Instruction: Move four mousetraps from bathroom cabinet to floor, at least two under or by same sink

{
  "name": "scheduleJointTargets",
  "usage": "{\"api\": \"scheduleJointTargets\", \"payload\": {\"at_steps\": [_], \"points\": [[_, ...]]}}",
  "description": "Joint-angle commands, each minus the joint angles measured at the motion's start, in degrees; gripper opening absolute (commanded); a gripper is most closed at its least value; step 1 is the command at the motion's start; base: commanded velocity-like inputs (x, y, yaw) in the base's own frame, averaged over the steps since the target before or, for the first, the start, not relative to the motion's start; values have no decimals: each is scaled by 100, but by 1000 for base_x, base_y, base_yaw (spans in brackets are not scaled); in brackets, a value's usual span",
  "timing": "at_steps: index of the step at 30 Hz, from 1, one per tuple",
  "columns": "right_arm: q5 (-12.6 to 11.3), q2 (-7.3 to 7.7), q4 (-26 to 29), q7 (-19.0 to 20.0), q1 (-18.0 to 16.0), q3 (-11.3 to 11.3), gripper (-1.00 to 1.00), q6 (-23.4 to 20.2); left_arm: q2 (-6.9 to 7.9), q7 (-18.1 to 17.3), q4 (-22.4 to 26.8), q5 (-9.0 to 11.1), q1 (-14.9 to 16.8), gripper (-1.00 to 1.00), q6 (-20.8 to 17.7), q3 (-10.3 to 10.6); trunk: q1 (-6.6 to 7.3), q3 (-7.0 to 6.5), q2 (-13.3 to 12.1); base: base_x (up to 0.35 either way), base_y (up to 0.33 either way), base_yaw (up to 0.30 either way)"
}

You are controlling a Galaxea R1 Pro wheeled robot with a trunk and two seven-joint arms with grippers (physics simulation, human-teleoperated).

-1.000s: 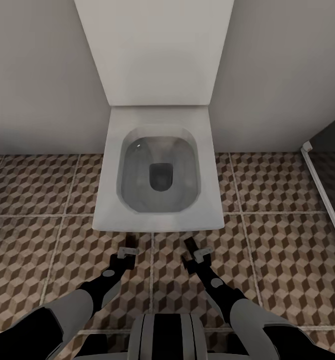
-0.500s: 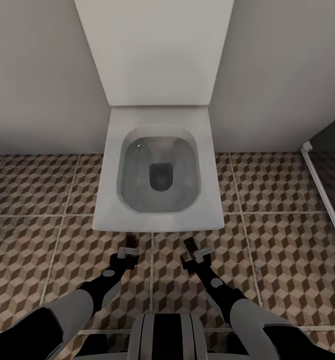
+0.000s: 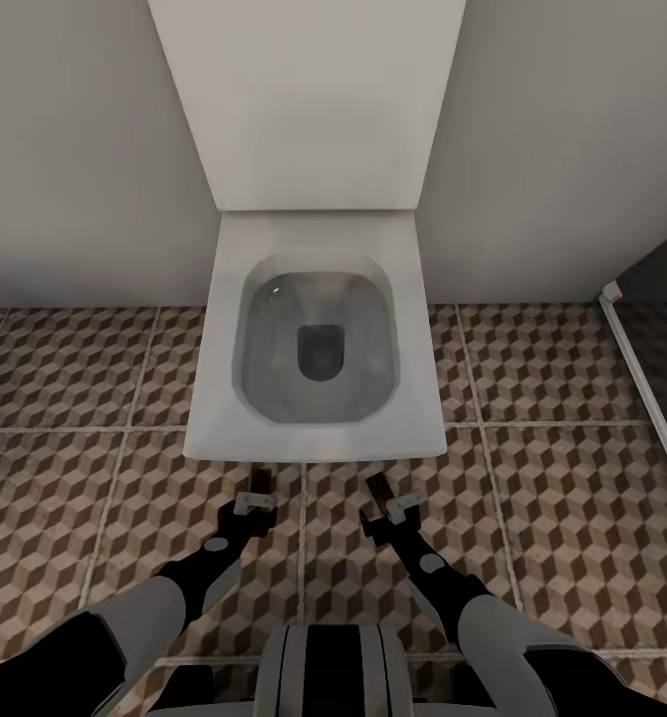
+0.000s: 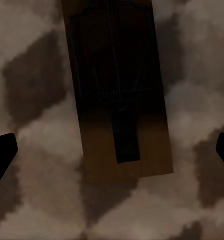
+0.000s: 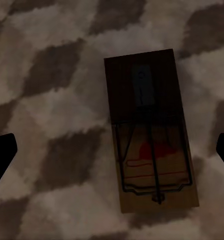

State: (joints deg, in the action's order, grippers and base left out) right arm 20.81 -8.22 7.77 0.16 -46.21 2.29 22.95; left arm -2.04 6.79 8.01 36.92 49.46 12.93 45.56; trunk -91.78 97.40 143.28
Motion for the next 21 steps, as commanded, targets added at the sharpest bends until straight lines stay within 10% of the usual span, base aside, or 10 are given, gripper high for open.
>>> {"api": "scheduleJointTargets", "payload": {"at_steps": [1,21], "points": [[30,0,-4,2,-2,26,100,17,-2,32,-1,26,2,100,17,49,1,2,1,0,0,0],[29,-1,-4,2,-2,26,100,17,-2,33,-1,26,2,100,16,49,1,2,1,-207,0,0]]}}
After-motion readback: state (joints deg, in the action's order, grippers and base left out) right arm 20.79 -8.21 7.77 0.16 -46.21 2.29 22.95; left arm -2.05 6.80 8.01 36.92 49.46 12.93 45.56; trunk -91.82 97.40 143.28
